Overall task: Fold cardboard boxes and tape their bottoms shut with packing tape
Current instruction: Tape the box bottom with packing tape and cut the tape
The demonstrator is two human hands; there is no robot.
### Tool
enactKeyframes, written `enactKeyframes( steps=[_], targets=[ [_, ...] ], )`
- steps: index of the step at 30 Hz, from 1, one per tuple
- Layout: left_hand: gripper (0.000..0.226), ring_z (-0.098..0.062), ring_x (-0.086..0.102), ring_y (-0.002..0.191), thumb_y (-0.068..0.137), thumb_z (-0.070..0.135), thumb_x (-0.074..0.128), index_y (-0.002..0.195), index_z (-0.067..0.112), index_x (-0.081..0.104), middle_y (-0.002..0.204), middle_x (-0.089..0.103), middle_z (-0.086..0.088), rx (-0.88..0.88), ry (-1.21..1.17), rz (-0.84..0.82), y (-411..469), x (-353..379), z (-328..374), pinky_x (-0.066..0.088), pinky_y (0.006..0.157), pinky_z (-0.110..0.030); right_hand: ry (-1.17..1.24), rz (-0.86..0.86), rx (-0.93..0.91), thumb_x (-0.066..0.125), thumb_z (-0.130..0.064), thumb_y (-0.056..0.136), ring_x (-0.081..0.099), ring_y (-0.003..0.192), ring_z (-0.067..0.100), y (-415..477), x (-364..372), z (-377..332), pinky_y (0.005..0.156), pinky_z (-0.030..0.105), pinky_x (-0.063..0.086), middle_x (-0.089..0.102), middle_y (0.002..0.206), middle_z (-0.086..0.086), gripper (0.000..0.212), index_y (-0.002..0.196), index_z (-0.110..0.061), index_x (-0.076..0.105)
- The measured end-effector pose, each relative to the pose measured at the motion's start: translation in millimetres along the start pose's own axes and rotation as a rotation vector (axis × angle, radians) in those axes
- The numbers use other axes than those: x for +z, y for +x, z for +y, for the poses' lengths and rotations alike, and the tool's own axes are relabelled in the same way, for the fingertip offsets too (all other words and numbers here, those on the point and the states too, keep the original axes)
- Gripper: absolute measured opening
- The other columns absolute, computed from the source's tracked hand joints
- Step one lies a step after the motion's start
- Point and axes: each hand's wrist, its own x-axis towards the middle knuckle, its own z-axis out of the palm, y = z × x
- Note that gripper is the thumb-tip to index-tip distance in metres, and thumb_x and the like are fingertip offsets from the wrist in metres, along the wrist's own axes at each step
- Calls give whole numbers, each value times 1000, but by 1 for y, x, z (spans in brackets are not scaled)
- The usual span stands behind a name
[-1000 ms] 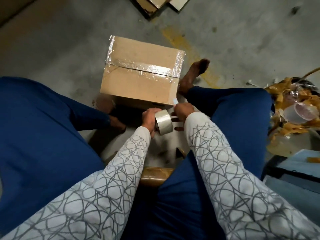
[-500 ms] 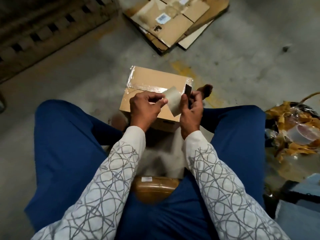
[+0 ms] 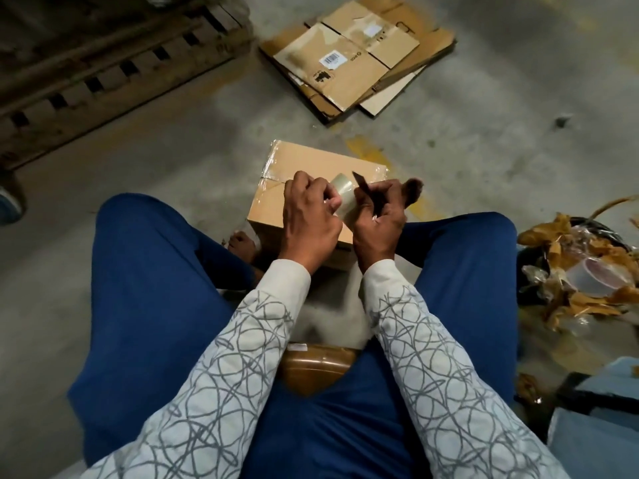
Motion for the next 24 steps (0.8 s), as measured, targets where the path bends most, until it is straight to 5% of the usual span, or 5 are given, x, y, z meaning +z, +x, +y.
enactKeyframes(
  steps=[5,11,16,19,24],
  targets=[
    [11,-28,64,95,86,-2,63,92,6,58,100,70,-4,-72,-224,16,-10,5,7,49,85,-45,-21,29,34,63,-5,93,54,69,-4,0,-1,4,70,15,45,56,76,-10,18,86,-17,51],
    [32,-14,69,76,71,7,86,90,17,61,92,74,8,-83,-328,131,-5,-4,14,58,72,-41,121,42,108,64,-8,96,55,73,-5,2,-3,-6,73,15,46,56,82,-5,23,87,-25,50],
    [53,-3,74,86,73,2,85,116,20,60,83,78,3,-184,-555,131,-2,-20,13,58,87,-26,177,13,100,63,-7,97,56,77,-3,-5,-1,-13,75,16,46,56,85,-4,20,90,-20,50],
    [47,-11,76,88,74,2,85,114,16,65,85,79,-1,-177,-612,79,2,-33,6,60,87,-41,192,-22,98,63,-6,97,57,77,-7,-6,0,-18,76,15,47,57,85,-8,17,90,-17,52],
    [30,-16,76,90,77,1,83,100,16,72,94,78,-4,-204,-622,101,8,-43,-5,62,84,-44,220,-147,197,64,-16,97,65,83,5,-10,2,-20,75,22,53,67,93,6,13,92,-22,54]
  ],
)
